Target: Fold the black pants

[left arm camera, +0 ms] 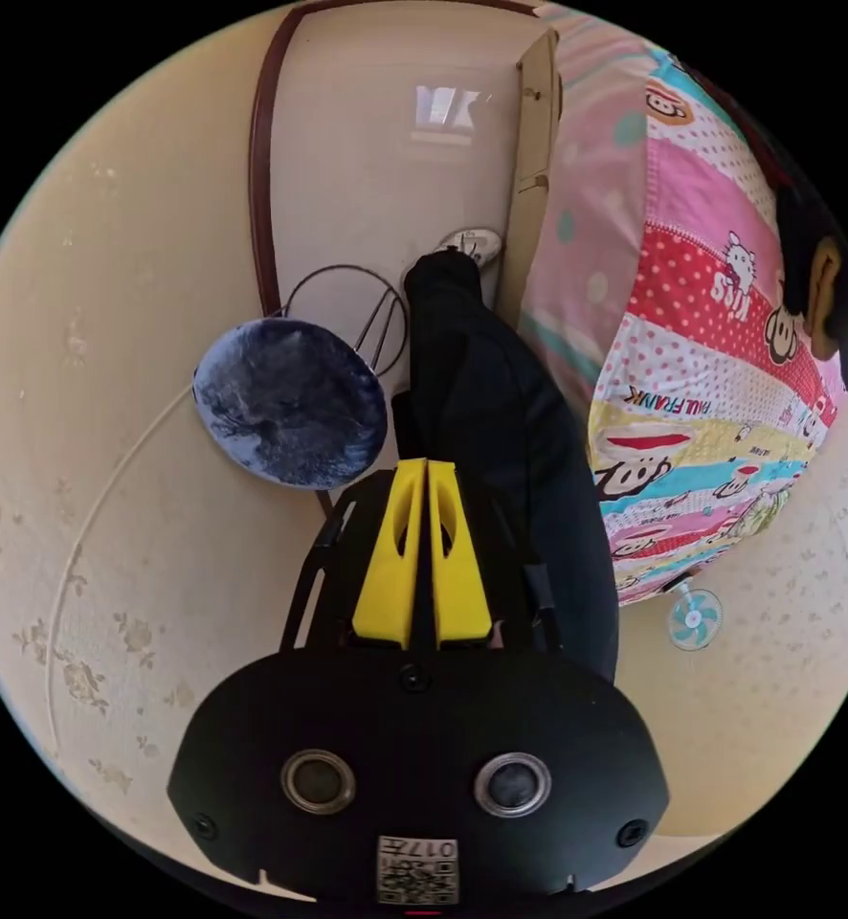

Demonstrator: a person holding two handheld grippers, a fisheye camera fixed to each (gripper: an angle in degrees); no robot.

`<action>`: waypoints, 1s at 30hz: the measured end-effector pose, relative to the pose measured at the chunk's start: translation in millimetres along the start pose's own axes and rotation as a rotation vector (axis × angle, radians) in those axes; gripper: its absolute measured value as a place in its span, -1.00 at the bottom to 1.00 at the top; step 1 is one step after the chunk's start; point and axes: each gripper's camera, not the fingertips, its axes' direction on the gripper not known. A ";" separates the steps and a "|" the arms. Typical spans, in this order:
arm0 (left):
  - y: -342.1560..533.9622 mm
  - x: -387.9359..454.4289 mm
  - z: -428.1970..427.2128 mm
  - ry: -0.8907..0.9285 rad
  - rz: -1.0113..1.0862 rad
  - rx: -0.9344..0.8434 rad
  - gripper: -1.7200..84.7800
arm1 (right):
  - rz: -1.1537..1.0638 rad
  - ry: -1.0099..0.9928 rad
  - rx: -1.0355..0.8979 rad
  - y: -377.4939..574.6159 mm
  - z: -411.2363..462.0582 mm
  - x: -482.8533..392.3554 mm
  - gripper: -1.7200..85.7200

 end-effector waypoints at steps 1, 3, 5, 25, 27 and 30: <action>1.7 -1.1 0.2 0.004 0.003 -0.014 -0.98 | -0.101 -0.007 0.112 -1.5 -31.0 -36.7 -0.95; 5.1 6.5 -17.0 -0.049 0.076 -0.010 -0.97 | -0.269 0.026 0.290 14.5 -74.0 -102.4 -0.95; 4.8 18.7 -37.6 -0.098 0.168 0.007 -0.97 | -0.410 0.087 0.469 51.8 -104.5 -170.6 -0.95; 27.1 48.3 -345.0 -0.027 0.739 0.395 -0.84 | -1.342 0.164 1.902 523.8 277.0 -530.6 -0.95; 37.6 54.8 -401.0 0.059 0.786 0.504 -0.79 | -1.321 0.552 1.813 520.6 326.4 -582.3 -0.95; 48.5 57.4 -476.6 0.203 0.773 0.649 -0.66 | -1.071 0.992 1.713 486.9 398.0 -645.8 -0.95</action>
